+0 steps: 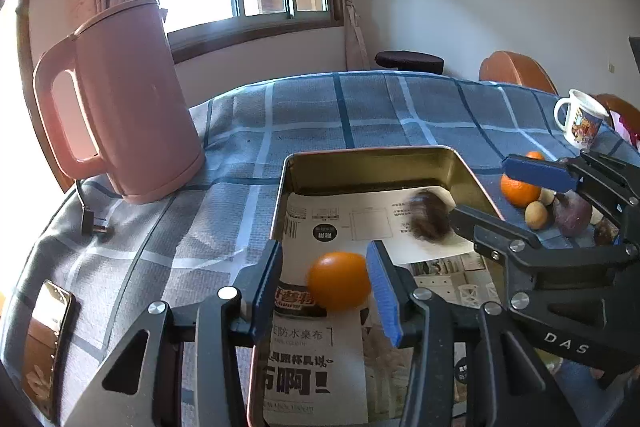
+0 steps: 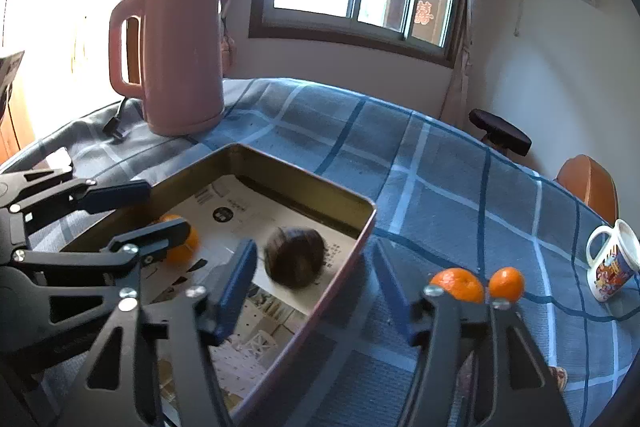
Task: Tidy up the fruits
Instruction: 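Open the right tool to drop the brown fruit into the tin while the left tool releases the orange there, then grasp a small tan round fruit with the right tool while the left tool grasps another dark brown fruit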
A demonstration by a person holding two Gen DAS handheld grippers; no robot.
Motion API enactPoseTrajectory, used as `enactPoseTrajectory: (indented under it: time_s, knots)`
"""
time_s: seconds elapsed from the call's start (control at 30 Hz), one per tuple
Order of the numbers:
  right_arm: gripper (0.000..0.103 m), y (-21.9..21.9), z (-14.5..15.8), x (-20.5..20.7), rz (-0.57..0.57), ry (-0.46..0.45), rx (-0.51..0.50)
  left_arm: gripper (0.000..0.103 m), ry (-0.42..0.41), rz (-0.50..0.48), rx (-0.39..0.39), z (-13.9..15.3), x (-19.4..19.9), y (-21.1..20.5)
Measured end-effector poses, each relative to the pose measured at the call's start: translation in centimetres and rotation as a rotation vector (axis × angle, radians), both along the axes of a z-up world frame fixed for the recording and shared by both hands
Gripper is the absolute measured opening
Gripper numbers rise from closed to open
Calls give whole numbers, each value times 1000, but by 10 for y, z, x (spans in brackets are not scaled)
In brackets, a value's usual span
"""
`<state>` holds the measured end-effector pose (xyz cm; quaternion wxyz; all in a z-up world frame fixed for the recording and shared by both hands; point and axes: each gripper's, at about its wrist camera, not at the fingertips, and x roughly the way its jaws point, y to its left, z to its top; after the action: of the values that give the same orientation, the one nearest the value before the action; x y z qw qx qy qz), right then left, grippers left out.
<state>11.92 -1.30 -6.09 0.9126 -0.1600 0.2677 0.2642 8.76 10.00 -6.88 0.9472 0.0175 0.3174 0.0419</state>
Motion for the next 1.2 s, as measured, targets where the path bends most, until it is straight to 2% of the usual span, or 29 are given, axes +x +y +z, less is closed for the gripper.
enactPoseTrajectory:
  time_s: [0.13,0.2,0.27,0.3,0.4,0.63,0.7,0.83,1.2]
  knots:
    - [78,-4,5,-7,-11,-33,-2,48,-17,-6,-13,3,-8,1]
    - [81,-6,9,-13,-13,-51,-2,62,-32,14,-1,5,-13,2]
    - [84,-8,12,-18,-24,-77,-5,71,-47,33,8,7,-17,3]
    - [87,-11,14,-21,-25,-85,0,72,-54,31,-1,8,-18,5]
    - [93,-17,19,-28,-27,-103,15,73,-61,24,-10,12,-20,3]
    - [93,-35,31,-47,-53,-176,-7,73,-76,-11,9,18,-24,-21]
    - [97,-43,33,-50,-72,-191,-6,73,-77,-30,10,19,-24,-29]
    - [98,-62,34,-53,-107,-205,-8,73,-80,-60,9,21,-24,-43]
    - [98,-138,18,-59,-245,-160,-19,73,-80,-180,-14,26,-25,-94]
